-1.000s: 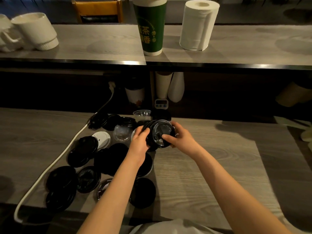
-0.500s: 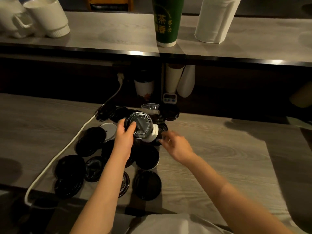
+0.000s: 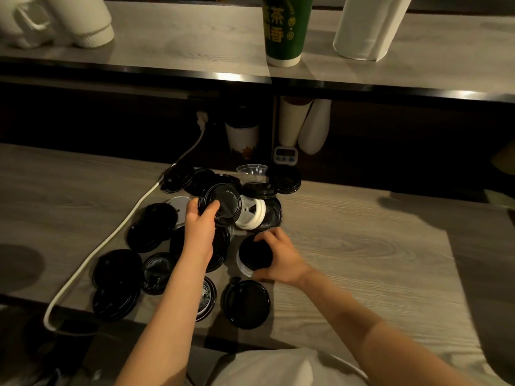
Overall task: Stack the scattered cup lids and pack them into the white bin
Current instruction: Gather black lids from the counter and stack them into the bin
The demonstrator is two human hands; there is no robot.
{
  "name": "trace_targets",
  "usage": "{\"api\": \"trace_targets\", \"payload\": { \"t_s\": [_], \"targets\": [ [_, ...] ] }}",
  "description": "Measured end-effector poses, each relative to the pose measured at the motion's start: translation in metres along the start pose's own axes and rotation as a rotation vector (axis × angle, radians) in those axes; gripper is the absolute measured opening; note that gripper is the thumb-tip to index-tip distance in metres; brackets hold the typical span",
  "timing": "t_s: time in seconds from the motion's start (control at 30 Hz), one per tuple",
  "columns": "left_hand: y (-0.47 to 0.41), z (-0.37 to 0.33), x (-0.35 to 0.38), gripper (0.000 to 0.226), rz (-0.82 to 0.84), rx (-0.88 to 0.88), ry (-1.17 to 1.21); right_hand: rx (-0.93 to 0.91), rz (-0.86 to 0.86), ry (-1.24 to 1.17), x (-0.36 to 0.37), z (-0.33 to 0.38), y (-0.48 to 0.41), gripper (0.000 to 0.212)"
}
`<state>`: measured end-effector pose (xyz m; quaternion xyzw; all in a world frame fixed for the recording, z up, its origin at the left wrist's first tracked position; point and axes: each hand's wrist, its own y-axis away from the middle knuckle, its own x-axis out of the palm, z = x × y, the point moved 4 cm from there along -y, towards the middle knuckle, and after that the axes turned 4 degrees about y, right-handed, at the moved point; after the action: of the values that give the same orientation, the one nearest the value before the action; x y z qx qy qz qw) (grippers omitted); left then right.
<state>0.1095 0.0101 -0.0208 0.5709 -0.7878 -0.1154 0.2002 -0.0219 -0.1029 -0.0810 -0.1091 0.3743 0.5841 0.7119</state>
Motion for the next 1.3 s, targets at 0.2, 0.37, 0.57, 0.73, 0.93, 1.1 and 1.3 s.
{"api": "trace_targets", "payload": {
  "t_s": [0.2, 0.37, 0.57, 0.73, 0.93, 1.1, 1.3],
  "targets": [
    [0.007, 0.002, 0.024, 0.024, 0.035, -0.024, -0.023, -0.038, -0.264, -0.355, -0.051, 0.002, 0.013, 0.063],
    [0.022, 0.008, 0.053, 0.018, 0.154, -0.093, -0.009, -0.215, -0.455, -0.230, -0.086, 0.031, 0.018, 0.071],
    [0.037, 0.004, 0.066, 0.041, 0.343, -0.167, 0.080, -0.263, -0.434, -0.061, -0.093, 0.042, 0.022, 0.076],
    [0.038, 0.000, 0.059, 0.034, 0.414, -0.114, 0.106, -0.329, -0.435, 0.072, -0.091, 0.042, 0.025, 0.076],
    [0.035, -0.002, 0.026, 0.025, 0.215, -0.093, 0.135, -0.294, -0.345, -0.011, -0.074, 0.026, 0.033, 0.058],
    [0.024, 0.001, -0.002, 0.042, 0.066, -0.035, 0.013, -0.154, -0.259, 0.129, -0.039, 0.018, 0.045, 0.049],
    [0.033, 0.006, -0.015, 0.030, 0.012, -0.014, 0.026, -0.277, 0.205, 0.483, 0.041, 0.022, 0.057, 0.082]
  ]
}}
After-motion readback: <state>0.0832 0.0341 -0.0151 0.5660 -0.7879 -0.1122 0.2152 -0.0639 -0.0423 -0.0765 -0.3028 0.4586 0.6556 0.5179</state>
